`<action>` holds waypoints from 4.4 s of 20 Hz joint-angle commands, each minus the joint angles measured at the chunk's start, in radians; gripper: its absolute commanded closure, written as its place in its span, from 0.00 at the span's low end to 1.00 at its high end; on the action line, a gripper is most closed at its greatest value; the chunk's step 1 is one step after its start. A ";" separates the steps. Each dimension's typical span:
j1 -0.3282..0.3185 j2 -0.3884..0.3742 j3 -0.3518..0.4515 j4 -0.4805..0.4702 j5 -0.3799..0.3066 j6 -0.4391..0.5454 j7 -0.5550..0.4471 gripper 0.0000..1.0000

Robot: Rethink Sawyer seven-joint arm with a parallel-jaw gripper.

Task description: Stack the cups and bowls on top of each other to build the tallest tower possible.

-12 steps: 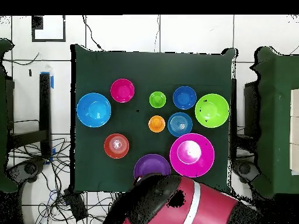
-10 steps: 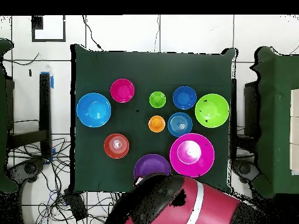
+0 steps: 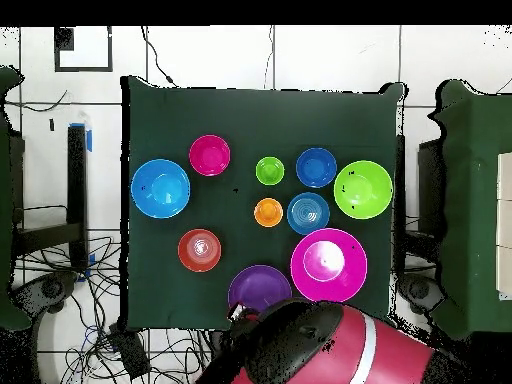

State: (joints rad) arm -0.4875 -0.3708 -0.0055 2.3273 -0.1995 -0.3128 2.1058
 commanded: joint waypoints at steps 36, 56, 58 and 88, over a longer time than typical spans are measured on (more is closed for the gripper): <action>-0.020 -0.127 0.215 -0.001 0.033 0.070 0.191 0.00; 0.079 -0.116 0.147 -0.076 0.003 0.072 0.103 0.00; 0.091 -0.110 0.138 -0.082 0.005 0.064 0.107 0.00; 0.196 0.038 0.022 -0.221 -0.046 -0.062 0.121 0.00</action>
State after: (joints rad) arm -0.3263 -0.3823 -0.0293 2.2170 -0.2364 -0.3117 2.1132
